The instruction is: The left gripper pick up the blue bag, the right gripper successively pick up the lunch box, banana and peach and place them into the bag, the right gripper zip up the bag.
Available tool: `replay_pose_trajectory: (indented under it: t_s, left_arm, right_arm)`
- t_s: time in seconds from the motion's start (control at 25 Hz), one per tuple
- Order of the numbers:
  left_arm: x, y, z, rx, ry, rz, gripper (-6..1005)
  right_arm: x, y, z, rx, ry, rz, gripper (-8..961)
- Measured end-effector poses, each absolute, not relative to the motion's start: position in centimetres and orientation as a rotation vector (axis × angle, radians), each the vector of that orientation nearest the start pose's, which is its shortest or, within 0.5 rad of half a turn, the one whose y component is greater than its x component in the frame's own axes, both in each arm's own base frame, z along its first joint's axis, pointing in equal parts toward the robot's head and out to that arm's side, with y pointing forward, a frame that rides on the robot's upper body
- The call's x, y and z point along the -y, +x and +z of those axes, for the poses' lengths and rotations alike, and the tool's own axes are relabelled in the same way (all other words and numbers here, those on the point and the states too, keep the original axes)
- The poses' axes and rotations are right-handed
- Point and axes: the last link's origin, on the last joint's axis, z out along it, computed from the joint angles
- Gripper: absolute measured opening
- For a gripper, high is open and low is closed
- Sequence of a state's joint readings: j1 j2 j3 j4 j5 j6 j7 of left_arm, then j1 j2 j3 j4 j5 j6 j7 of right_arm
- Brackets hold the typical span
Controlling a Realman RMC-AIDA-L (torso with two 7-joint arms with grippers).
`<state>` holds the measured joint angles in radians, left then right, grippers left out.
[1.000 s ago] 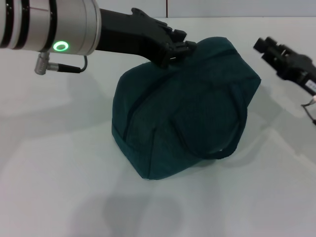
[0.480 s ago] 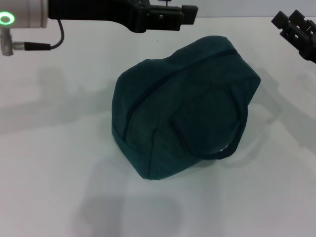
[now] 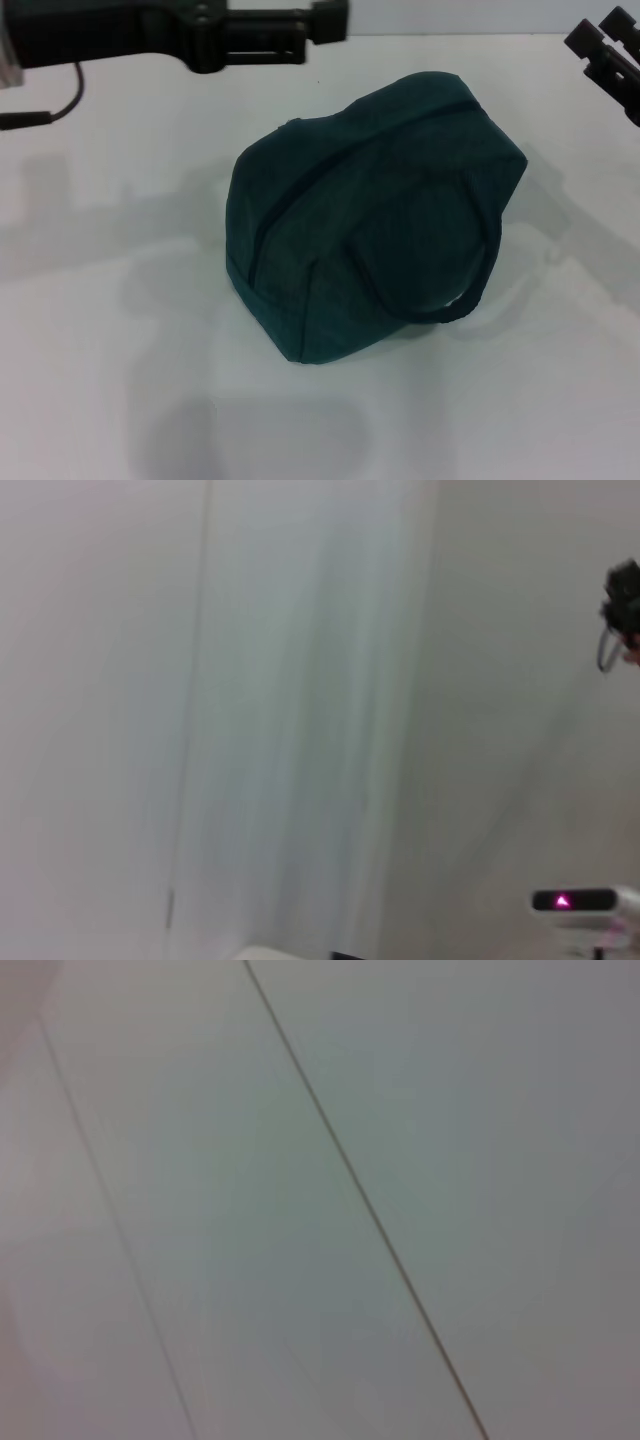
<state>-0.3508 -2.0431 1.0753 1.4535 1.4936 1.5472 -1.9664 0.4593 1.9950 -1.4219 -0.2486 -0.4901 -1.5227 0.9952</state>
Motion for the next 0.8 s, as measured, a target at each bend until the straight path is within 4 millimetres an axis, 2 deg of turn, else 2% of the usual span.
replay_pose_trajectory:
  t_s: [0.16,0.32,0.52,0.8]
  left_arm:
    - [-31.7,-14.4,9.8,0.393,-2.639,-1.054,893]
    - [-30.8,-15.9,9.9,0.391,-2.649,-1.082,893]
    - [-29.5,-18.8,9.7,0.402,-2.652,-1.138,893]
    - [-27.4,-23.3,6.8,0.431,-2.665,-1.098,893]
  right_arm:
    - [-32.7,25.7,2.7,-0.563,-2.042,1.446,868]
    - [-31.1,25.6,3.5,-0.438,-2.139,1.457,865]
    - [-29.0,25.6,3.9,-0.276,-2.313,1.409,861]
    - [-27.1,26.1,3.5,-0.217,-2.465,1.348,861]
